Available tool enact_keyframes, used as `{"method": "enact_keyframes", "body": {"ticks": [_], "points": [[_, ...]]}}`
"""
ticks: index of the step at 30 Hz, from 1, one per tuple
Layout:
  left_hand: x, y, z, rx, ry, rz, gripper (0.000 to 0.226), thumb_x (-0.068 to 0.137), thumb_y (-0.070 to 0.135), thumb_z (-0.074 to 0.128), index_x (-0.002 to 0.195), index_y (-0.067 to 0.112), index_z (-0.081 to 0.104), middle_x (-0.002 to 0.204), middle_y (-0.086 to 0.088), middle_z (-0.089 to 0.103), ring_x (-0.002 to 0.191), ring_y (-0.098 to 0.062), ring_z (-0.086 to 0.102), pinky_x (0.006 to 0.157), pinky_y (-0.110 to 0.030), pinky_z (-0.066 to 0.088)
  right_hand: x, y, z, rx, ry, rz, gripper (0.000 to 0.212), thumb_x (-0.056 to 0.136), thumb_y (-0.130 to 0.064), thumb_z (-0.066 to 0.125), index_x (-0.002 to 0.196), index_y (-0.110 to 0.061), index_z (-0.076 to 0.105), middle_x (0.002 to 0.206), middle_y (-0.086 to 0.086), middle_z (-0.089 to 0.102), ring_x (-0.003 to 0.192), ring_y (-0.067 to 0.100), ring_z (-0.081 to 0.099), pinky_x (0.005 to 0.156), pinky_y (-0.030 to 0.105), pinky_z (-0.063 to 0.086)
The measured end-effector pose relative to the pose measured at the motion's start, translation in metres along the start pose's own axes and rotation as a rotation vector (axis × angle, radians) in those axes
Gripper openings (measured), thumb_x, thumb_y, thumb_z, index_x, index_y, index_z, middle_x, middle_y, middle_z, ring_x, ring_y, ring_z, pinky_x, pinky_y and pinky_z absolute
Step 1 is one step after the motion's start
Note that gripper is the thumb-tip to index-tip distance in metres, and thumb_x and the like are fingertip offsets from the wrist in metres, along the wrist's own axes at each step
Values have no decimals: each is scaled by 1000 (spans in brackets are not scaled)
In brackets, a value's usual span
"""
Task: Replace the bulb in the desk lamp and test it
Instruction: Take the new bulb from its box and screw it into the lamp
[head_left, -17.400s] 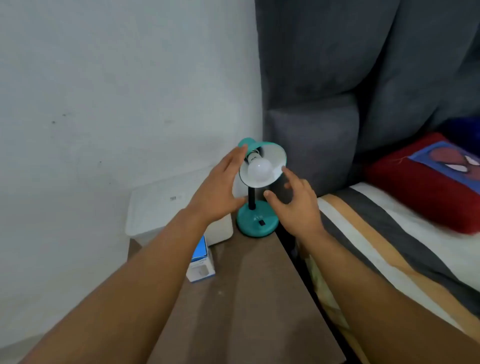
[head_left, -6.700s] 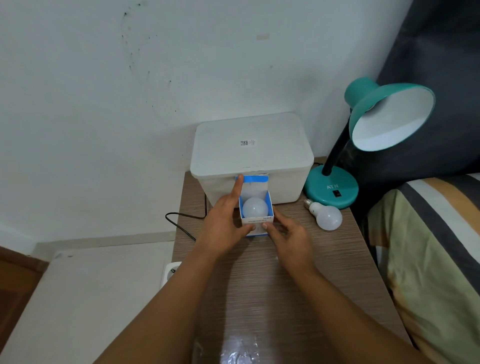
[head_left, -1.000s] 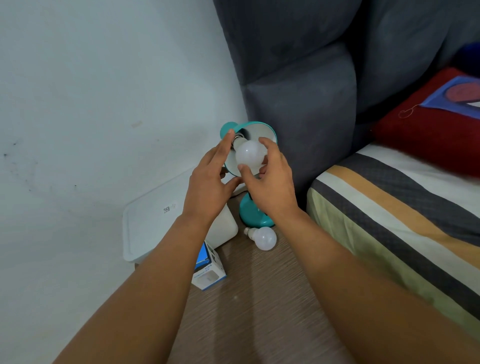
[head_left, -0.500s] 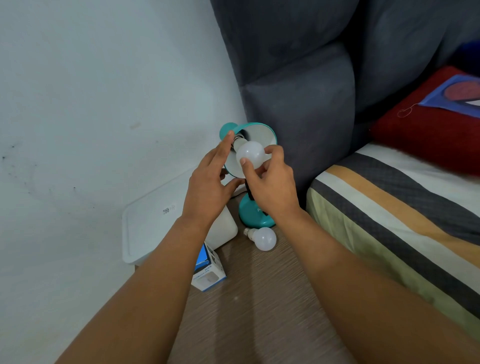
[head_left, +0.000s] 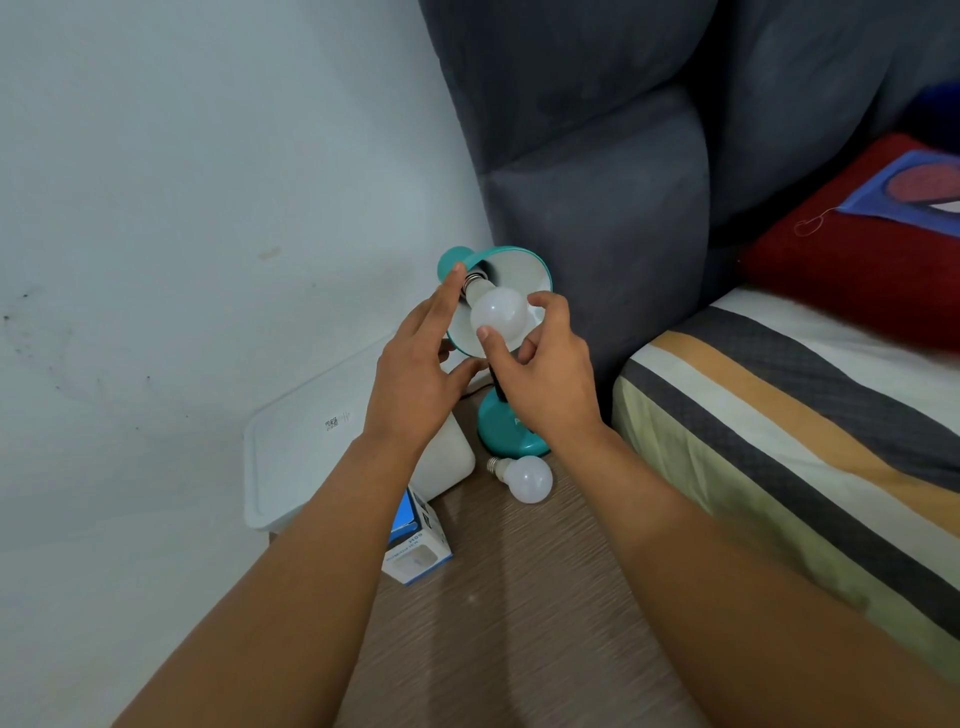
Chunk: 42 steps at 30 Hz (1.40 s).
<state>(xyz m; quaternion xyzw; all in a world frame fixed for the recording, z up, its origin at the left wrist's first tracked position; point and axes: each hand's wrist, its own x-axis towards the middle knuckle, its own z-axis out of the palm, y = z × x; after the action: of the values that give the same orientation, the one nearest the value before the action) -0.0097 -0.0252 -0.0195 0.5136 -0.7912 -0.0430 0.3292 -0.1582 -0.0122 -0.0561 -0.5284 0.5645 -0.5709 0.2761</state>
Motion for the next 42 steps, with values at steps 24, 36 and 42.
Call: {"method": "enact_keyframes", "body": {"ticks": [24, 36, 42], "points": [[-1, -1, 2, 8, -1, -10, 96, 86, 32, 77, 154, 48, 11, 148, 0, 50, 119, -12, 58, 87, 4, 36, 2, -5, 1, -55, 36, 132, 77, 76, -75, 60, 132, -24, 48, 92, 2, 70, 85, 18, 69, 78, 45, 60], [-3, 0, 2, 13, -7, -8, 98, 86, 28, 78, 155, 46, 12, 147, -1, 51, 113, -8, 58, 90, -3, 41, -2, -7, 1, -103, 37, 169, 81, 70, -82, 59, 131, -30, 47, 96, 0, 70, 92, 21, 69, 80, 44, 59], [-1, 0, 2, 2, 1, -6, 99, 85, 28, 79, 153, 49, 10, 146, -1, 51, 117, -10, 57, 87, 2, 38, -1, -5, 2, -123, 45, 68, 67, 78, -67, 67, 132, -33, 49, 85, -4, 67, 82, 17, 68, 77, 45, 59]]}}
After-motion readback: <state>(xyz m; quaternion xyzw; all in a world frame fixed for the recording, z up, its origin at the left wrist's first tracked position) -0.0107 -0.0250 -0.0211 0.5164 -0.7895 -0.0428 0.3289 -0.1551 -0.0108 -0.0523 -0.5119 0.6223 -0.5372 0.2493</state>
